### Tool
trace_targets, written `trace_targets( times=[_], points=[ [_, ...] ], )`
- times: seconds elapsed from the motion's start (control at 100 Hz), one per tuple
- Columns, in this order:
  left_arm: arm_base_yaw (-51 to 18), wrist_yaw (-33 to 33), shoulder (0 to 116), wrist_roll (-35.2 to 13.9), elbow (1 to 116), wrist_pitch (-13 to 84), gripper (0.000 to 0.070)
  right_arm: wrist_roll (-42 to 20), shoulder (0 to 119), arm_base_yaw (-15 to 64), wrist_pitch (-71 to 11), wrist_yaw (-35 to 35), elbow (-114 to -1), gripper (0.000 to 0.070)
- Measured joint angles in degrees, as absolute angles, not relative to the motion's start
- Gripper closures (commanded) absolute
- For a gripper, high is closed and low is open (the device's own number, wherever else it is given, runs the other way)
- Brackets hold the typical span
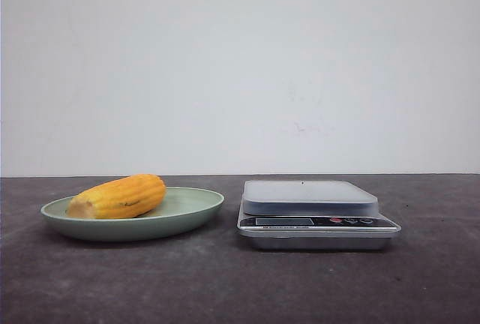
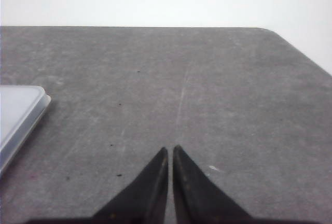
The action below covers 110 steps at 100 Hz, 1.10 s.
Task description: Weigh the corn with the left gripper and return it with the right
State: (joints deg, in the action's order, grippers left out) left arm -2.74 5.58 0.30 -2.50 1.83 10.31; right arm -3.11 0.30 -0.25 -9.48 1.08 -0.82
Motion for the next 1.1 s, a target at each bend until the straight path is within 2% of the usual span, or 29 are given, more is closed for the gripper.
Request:
trace_targets(
  times=[0.42,0.55,0.6,0.73,0.97,1.01,1.07,1.1],
  points=[
    [-2.7,4.5,0.3,-2.8,1.8,10.3,0.07,-6.3,0.3,-0.1,-9.5,0.9,-0.8,0.0694],
    [-2.7,4.3,0.3,-6.0,1.8,6.2,0.0695,-10.1,0.4,-0.1,-12.6,-2.5,-2.5,0.0697],
    [-2.7,4.2,0.4,-7.9,2.0,3.6,0.0692,-11.2,1.3,-0.1,-14.2,-2.8,-4.9,0.0697],
    [-2.9,4.1,3.6,-12.5,8.3,4.7,0.069,-14.2,6.6,-0.1,-16.3,-2.8,-16.2,0.0697],
    [-2.9,3.9,20.9,-15.6,32.9,12.6,0.069,-16.5,22.7,-0.1,-24.0,-3.9,-37.6,0.0696],
    [-2.9,2.9,24.8,-15.7,37.4,14.1,0.0642,-16.4,24.9,-0.1,-25.3,-4.8,-40.9,0.0696],
    [-2.9,0.5,30.5,-15.7,44.2,15.8,0.0464,-16.0,27.8,-0.1,-26.7,-6.3,-45.3,0.0696],
    [-2.9,-0.8,33.2,-15.7,47.6,16.7,0.0409,-15.7,29.0,0.0,-26.9,-6.9,-47.0,0.0696]
  ],
)
